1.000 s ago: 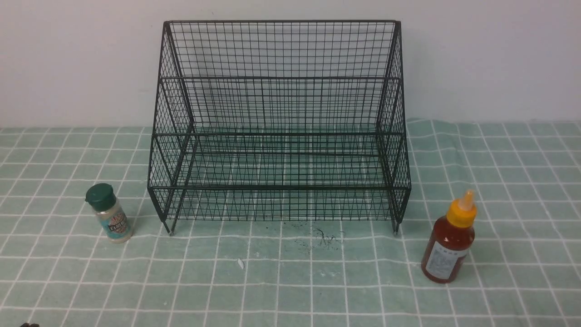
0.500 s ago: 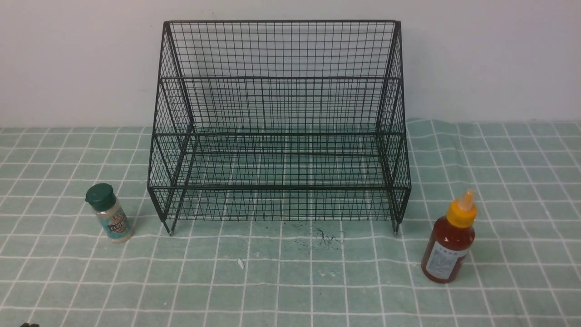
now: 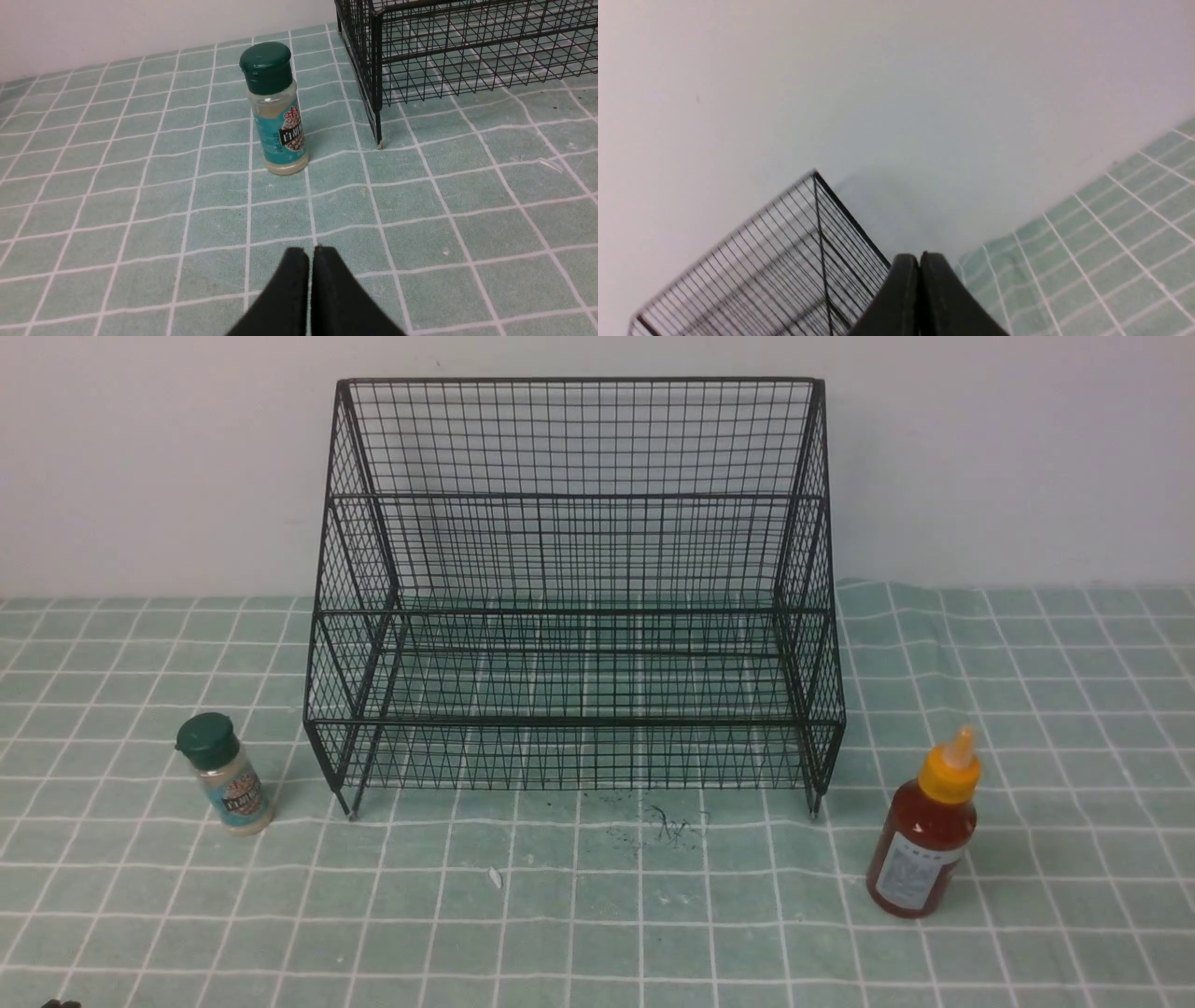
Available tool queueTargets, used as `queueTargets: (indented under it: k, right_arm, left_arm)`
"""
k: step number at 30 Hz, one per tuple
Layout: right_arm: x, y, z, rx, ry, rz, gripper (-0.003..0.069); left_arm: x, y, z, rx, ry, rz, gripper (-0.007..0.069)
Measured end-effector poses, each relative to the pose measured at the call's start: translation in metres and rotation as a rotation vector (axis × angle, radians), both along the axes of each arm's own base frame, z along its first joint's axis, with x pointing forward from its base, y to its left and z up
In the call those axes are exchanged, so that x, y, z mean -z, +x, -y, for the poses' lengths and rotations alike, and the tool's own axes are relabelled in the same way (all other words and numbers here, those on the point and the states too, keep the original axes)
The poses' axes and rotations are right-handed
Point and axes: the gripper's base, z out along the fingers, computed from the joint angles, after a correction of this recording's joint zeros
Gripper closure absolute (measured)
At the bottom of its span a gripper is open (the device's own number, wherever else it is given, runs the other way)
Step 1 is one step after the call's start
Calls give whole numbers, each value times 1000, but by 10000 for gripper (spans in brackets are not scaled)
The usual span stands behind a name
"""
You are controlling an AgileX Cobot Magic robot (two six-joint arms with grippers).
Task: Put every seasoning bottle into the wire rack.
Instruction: Use the right arm to grab the condiment bottle closest to it
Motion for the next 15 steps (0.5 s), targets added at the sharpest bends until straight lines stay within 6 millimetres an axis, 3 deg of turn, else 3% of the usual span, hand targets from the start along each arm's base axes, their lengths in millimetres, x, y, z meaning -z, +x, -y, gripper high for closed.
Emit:
queueTargets:
  k: [8,11,12,15]
  right_arm:
    - [-16,-4,7,61,72,140,673]
    - [-53,-12,3,32,0,195,673]
    - [-57,-12,2,30,-14,197,673]
    - [-114,-10,-5,-18,-165,127,673]
  left_arm:
    - [0,0,0,0,0,0,631]
    - [0,0,0,0,0,0,631]
    - [0,0,0,0,0,0,631]
    - [0,0,0,0,0,0,631]
